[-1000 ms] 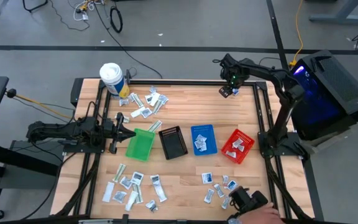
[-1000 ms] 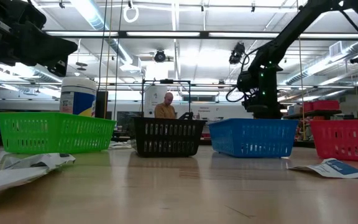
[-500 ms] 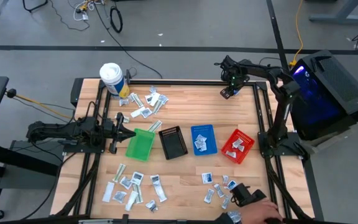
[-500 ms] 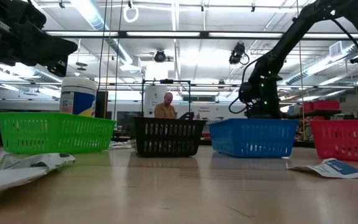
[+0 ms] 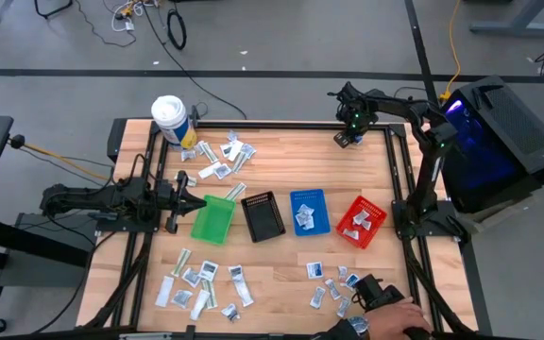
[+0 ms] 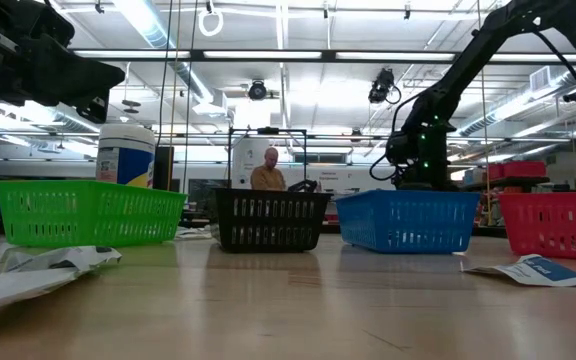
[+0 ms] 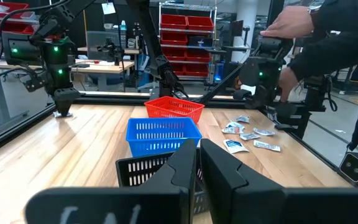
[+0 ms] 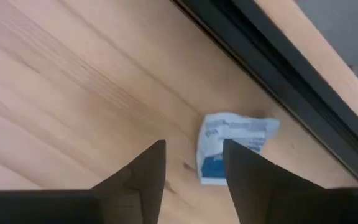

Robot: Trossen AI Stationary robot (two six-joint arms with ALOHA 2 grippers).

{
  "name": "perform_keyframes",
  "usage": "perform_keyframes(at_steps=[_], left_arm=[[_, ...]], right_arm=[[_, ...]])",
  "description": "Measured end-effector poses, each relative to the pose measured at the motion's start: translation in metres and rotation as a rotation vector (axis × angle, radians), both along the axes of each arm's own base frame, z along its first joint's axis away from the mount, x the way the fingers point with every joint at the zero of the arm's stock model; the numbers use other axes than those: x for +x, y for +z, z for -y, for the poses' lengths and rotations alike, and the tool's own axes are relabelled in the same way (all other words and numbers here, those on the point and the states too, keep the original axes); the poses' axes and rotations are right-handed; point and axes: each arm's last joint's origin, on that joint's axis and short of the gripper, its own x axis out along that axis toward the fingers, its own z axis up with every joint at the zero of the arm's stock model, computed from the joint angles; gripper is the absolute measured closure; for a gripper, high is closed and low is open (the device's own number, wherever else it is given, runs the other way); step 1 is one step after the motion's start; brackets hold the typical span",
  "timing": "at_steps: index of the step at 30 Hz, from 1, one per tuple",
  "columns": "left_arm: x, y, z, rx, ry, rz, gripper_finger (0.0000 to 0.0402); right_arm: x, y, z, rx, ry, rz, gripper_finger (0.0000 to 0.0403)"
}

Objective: Pick & Place First Aid Supplies
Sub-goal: Put the alcohol pad into the blue basket

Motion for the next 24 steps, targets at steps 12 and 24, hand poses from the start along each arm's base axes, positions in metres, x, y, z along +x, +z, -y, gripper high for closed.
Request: perform_keyframes(at_steps=[12,24], left_arm=[[0.0,-0.0002,0.0,0.0,0.0,-0.001,0.0369],[0.0,-0.0001,0.0,0.0,0.0,-0.001,0.0369]], right_arm=[[0.0001,0.0001,0.0015,-0.021,-0.001,-0.007,0.0276],[-0.0002,0.0001,0.0017,-0.027,-0.002,-0.017,0.0277]])
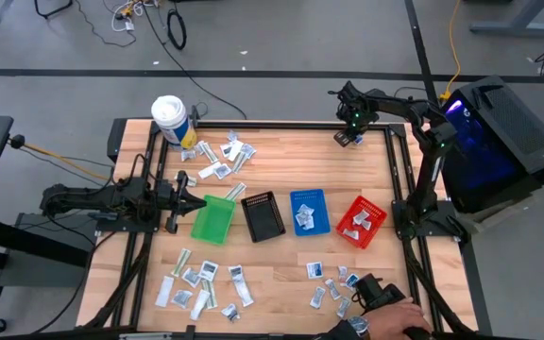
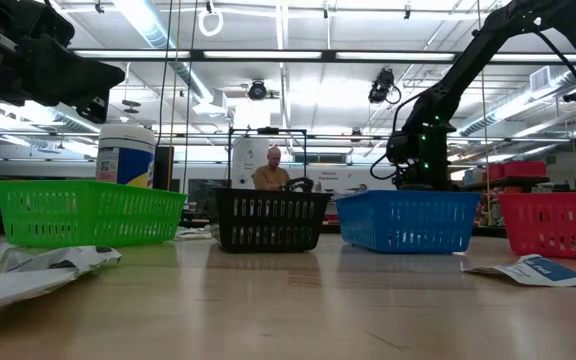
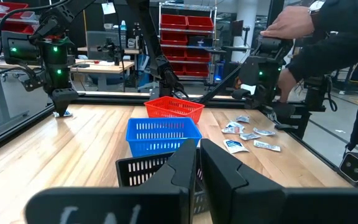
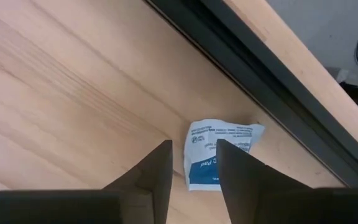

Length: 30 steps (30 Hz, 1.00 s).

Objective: Pick & Place First Aid Supplies
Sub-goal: Put the alcohol pad into the blue basket

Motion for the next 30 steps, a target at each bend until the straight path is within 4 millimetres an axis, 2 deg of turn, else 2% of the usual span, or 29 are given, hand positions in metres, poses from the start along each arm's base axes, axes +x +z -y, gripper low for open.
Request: perform_keyframes(at_steps=[14,30], left_arm=[[0.0,0.0,0.0,0.0,0.0,0.0,0.0369],[0.0,0.0001,0.0,0.0,0.0,0.0,0.0369]], right_arm=[[0.0004,-0.0058,0.0004,0.021,-0.021,0.002,0.0236],[-0.0047,-0.0061,0.0047,0.016,-0.035,0.013,0.0234]])
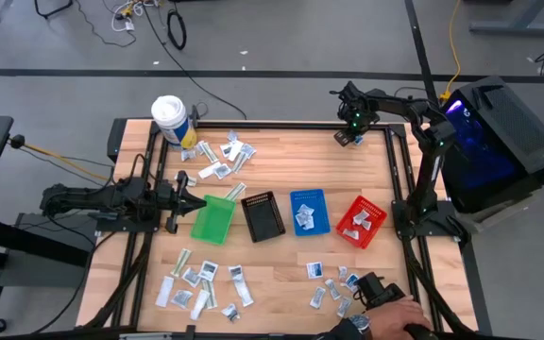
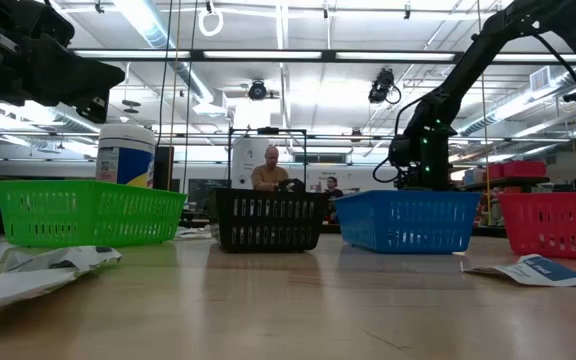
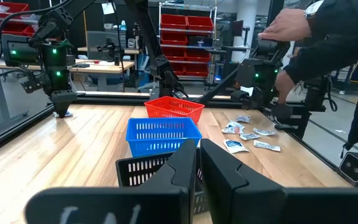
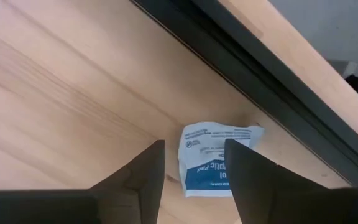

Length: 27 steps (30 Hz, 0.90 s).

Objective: Pick & Place First Aid Supplies
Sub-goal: Put the alcohol pad into the blue basket

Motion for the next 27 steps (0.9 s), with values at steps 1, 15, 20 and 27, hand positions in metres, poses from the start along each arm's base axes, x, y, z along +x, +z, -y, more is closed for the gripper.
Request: perform_keyframes(at_steps=[1,15,20,27], left_arm=[[0.0,0.0,0.0,0.0,0.0,0.0,0.0369],[0.0,0.0001,0.0,0.0,0.0,0.0,0.0369],[0.0,0.0,0.0,0.0,0.0,0.0,0.0369],[0.0,0.0,0.0,0.0,0.0,0.0,0.0369]], right_arm=[[-0.0001,0.0,0.0001,0.0,0.001,0.0,0.0234],[0.0003,-0.0042,0.0012,0.005,0.006,-0.003,0.0234],[0.0003,-0.0043,0.0012,0.005,0.006,-0.004,0.0255],[0.0002,-0.0043,0.0012,0.005,0.006,-0.006,0.0315]])
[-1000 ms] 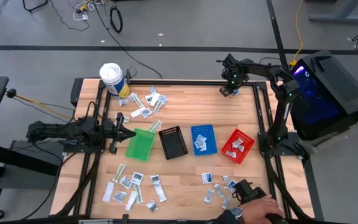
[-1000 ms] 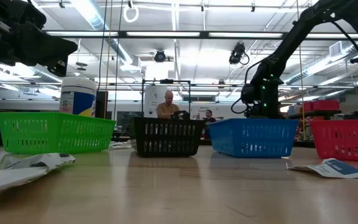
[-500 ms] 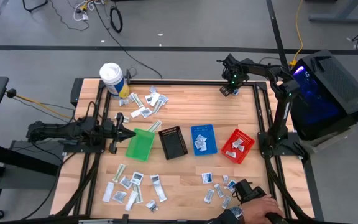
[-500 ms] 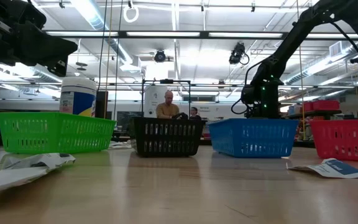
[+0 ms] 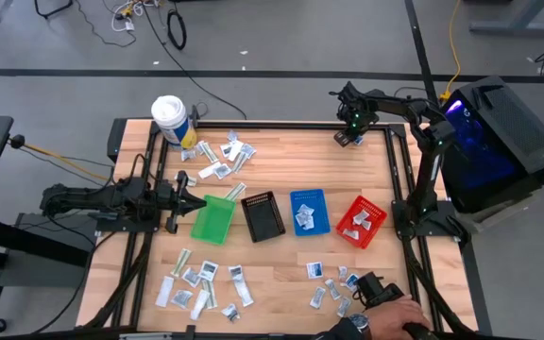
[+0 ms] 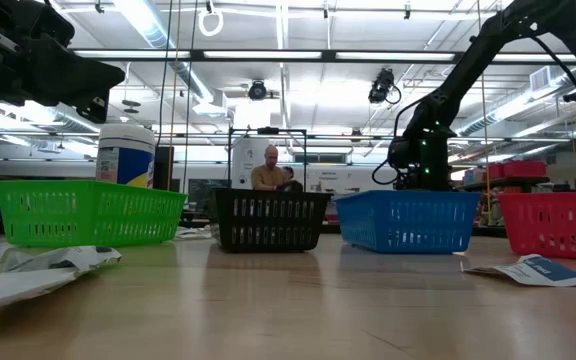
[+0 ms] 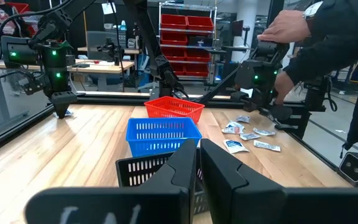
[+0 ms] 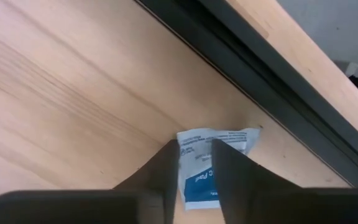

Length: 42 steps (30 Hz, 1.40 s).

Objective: Pick & Place First Aid Supplies
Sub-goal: Put the alcohol pad into the blue basket

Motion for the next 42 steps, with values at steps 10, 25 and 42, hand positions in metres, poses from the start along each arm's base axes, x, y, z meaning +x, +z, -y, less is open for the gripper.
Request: perform_keyframes(at_steps=[10,25,42], left_arm=[[0.0,0.0,0.0,0.0,0.0,0.0,0.0369],[0.0,0.0,0.0,0.0,0.0,0.0,0.0369],[0.0,0.0,0.0,0.0,0.0,-0.001,0.0369]], right_arm=[[0.0,0.0,0.0,0.0,0.0,0.0,0.0374],[0.0,0.002,-0.003,0.019,0.005,-0.008,0.0401],[0.004,0.083,-0.043,-0.07,0.118,0.113,0.0403]])
